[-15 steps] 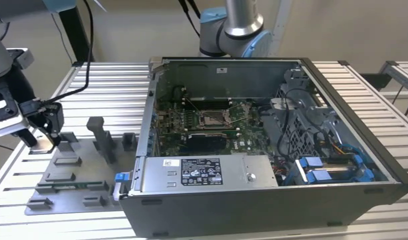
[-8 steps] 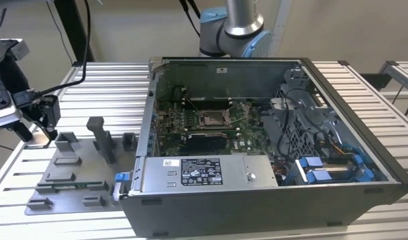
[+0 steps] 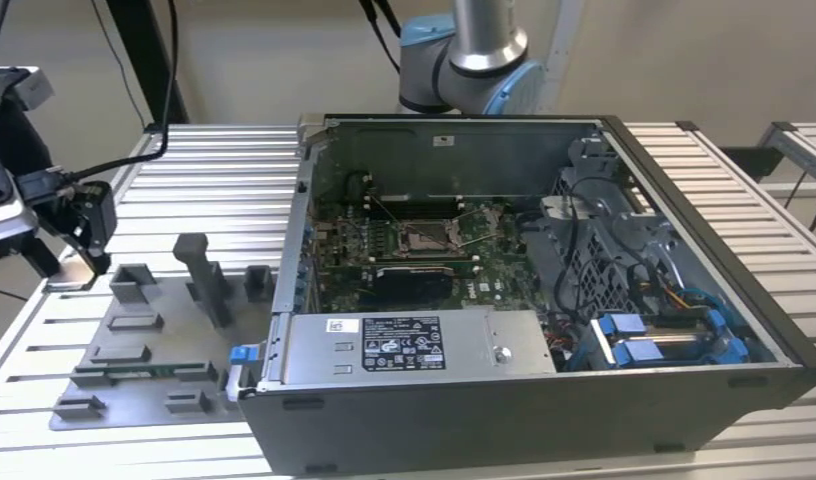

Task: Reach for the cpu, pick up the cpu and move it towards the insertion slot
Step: 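Pick up the cpu and move it towards the insertion slot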

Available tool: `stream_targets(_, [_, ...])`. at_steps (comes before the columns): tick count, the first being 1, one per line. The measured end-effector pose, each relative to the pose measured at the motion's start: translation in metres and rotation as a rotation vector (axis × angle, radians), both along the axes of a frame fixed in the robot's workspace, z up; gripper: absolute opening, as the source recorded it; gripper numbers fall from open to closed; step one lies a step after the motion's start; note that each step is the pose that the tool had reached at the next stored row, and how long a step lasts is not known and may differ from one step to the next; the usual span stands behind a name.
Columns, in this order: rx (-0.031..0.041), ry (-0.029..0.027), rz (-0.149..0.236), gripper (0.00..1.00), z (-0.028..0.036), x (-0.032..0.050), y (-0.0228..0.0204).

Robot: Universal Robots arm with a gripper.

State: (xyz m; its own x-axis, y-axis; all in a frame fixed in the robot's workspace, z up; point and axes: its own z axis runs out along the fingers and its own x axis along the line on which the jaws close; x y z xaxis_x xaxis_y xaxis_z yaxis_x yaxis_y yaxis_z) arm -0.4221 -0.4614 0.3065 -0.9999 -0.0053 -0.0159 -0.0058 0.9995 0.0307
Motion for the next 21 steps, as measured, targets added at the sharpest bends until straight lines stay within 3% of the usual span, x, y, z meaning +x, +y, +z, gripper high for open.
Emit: stream_targets(21, [-0.0025, 0.0000, 0.000, 0.00, 0.0320, 0.0000, 0.0000])
